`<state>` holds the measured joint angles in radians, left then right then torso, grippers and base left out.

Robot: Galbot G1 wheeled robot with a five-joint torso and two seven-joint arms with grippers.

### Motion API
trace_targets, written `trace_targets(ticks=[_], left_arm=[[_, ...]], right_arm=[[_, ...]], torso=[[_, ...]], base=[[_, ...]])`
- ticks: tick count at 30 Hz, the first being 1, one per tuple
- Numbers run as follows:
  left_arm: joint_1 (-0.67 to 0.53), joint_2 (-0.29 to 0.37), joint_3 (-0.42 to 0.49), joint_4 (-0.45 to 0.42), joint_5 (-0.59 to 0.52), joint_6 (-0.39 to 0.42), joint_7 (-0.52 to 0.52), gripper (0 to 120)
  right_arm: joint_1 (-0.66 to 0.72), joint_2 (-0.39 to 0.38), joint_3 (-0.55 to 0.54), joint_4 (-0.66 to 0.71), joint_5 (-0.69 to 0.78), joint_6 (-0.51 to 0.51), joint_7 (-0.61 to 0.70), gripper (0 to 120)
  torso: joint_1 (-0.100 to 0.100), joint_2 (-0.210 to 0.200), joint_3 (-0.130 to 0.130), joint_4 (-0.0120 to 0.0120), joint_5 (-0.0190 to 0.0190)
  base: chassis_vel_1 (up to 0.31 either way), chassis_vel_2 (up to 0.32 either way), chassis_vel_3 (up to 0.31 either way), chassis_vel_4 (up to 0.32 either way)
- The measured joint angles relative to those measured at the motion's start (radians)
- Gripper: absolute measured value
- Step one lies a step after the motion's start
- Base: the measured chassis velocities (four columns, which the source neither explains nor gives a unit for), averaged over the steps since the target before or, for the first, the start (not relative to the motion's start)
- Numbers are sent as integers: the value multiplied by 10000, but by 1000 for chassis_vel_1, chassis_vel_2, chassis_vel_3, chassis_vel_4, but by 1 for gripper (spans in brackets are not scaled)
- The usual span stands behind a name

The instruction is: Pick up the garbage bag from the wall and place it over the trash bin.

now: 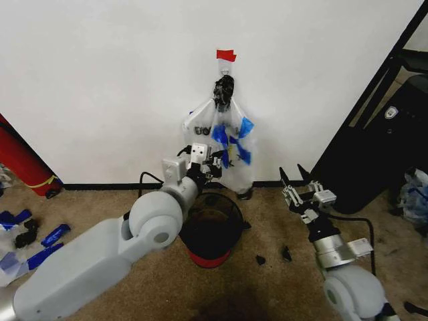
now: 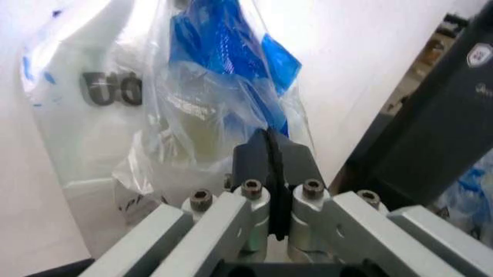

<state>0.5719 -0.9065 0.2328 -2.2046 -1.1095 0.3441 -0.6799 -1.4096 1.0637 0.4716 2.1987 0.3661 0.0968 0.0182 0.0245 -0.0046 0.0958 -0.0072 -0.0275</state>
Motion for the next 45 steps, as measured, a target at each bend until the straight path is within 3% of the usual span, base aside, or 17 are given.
trace_targets(ticks=[1, 4, 5, 8, 12, 14, 16, 20, 24, 31, 33, 35, 41, 45], left_arm=[[0, 0, 0, 0, 0, 0, 0, 0], [326, -50, -399, -172, 65, -52, -5, 0], [326, -50, -399, -172, 65, -52, -5, 0], [634, -21, -684, -399, 87, -54, -9, 0], [745, -37, -777, -431, 132, -51, -17, 0], [833, -93, -831, -472, 175, -37, -51, 0], [851, -100, -838, -489, 180, -34, -52, 0], [975, -95, -917, -560, 211, -17, -51, 0], [991, -67, -947, -619, 213, -14, -44, 0], [1019, -76, -984, -659, 212, -5, -25, 0], [1022, -80, -984, -658, 212, -4, -24, 0], [1023, -107, -983, -639, 212, 1, -21, 0], [976, -150, -919, -567, 210, 8, -21, 0], [917, -221, -815, -474, 207, 23, -30, 0]], right_arm=[[0, 0, 0, 0, 0, 0, 0, 71], [1226, -1350, -747, -689, -115, -104, 14, 84], [1226, -1350, -747, -689, -115, -104, 14, 84], [3213, -2640, -2430, -1715, -132, -19, 6, 98], [4377, -2882, -3511, -2281, -295, -10, 1, 100], [5835, -2858, -4853, -3079, -805, -17, -20, 100], [6097, -2811, -5099, -3265, -925, -28, -20, 100], [7199, -1991, -6054, -4461, -2169, 26, -20, 100], [7375, -1506, -6309, -4835, -2969, 9, -23, 88], [7104, -1424, -6268, -4716, -3486, -81, -28, 65], [7087, -1423, -6255, -4711, -3510, -92, -18, 61], [6906, -1416, -6068, -4622, -3555, -169, 166, 48], [6594, -1432, -5787, -4485, -3508, -192, 364, 31], [6303, -1431, -5523, -4403, -3323, -199, 441, 11]], torso=[[0, 0, 0, 0, 0], [0, 0, 1, 5, 0], [0, 0, 1, 5, 0], [1, 0, 1, 6, -2], [1, 0, 3, 7, -2], [1, 0, 3, 4, -3], [1, 0, 3, 4, -3], [2, -1, 3, 4, -2], [2, 0, 3, 4, -3], [2, 0, 2, 1, -4], [1, 0, 2, 2, -4], [2, 0, 2, 2, -3], [1, -1, 2, 2, -3], [1, 0, 2, 3, -2]], base=[[0, 0, 0, 0], [0, 0, 0, 0], [0, 0, 0, 0], [0, 0, 0, 0], [0, 0, 0, 0], [0, 0, 0, 0], [0, 0, 0, 0], [0, 0, 0, 0], [0, 0, 0, 0], [0, 0, 0, 0], [0, 0, 0, 0], [0, 0, 0, 0], [0, 0, 0, 0], [0, 0, 0, 0]])
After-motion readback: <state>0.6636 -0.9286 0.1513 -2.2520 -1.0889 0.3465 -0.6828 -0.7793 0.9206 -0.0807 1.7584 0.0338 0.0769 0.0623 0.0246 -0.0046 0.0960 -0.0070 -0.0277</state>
